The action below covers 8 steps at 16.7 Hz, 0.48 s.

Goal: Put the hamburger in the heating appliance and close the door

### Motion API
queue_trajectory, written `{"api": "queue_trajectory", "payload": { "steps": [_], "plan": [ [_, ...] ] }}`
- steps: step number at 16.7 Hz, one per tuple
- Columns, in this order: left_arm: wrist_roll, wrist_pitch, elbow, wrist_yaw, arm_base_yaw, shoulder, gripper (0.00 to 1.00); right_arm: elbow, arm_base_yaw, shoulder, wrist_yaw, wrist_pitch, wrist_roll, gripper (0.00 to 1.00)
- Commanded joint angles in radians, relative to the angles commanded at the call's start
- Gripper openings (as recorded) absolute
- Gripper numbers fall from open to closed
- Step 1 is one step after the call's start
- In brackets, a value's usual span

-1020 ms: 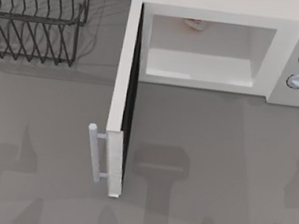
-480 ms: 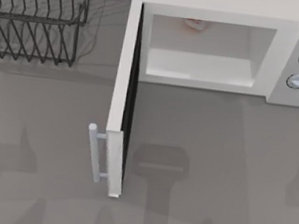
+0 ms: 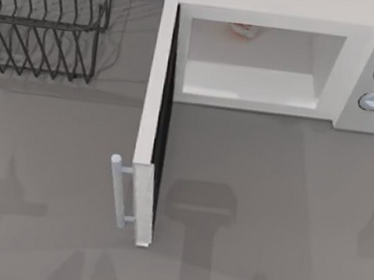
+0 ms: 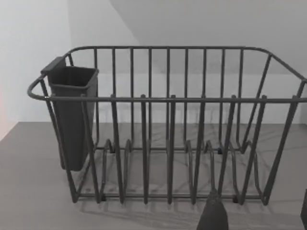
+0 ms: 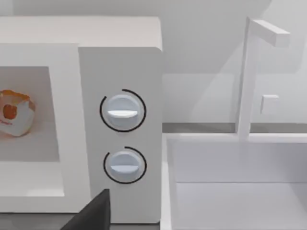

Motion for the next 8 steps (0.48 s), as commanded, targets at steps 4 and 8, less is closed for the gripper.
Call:
{"api": "queue_trajectory", "payload": {
  "steps": [4,8],
  "plan": [
    [0.0,0.0,0.0,0.0,0.0,0.0,0.0,0.0,0.0,0.0,0.0,0.0,0.0,1.0],
    [0.0,0.0,0.0,0.0,0.0,0.0,0.0,0.0,0.0,0.0,0.0,0.0,0.0,1.0]
  ]
}}
